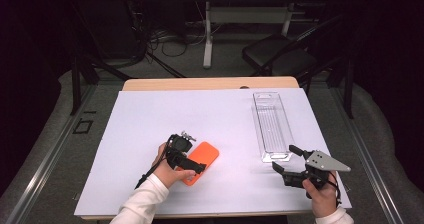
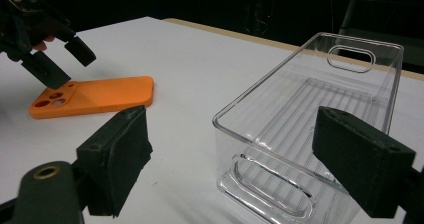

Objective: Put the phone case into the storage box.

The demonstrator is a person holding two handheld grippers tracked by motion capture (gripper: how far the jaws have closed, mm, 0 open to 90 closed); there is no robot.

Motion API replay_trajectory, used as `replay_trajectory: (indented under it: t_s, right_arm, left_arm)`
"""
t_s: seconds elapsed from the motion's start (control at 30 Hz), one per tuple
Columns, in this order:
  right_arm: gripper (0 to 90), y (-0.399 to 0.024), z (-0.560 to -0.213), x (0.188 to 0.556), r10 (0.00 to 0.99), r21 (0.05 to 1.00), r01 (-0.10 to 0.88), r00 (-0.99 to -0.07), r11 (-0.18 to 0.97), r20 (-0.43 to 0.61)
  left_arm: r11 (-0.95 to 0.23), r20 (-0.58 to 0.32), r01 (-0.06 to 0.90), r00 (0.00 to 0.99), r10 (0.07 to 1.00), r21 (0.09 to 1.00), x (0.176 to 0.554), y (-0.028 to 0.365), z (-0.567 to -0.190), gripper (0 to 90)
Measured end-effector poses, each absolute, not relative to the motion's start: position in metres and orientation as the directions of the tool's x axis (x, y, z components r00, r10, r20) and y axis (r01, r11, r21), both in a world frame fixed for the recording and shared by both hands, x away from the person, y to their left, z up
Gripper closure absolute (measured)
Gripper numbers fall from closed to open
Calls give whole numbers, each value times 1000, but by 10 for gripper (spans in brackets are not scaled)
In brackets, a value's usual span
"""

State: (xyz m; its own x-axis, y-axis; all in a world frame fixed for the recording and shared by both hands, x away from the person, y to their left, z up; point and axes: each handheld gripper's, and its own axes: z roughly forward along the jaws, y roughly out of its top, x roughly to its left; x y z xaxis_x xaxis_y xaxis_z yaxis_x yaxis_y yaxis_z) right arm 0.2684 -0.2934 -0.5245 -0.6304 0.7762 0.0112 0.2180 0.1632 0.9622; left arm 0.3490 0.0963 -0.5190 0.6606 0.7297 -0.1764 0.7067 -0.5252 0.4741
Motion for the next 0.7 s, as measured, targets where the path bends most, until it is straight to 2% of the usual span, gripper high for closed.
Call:
replay_trajectory:
  t_s: [0.27,0.7]
  right_arm:
    - [144,-294,-525,269,777,963,216,-629,163,10]
    - [144,-294,-525,269,776,963,216,-631,160,13]
  left_arm:
    - [-574,-130,668,698,704,473,354,89,-531,6]
    - [-573,-127,667,697,706,476,357,89,-538,7]
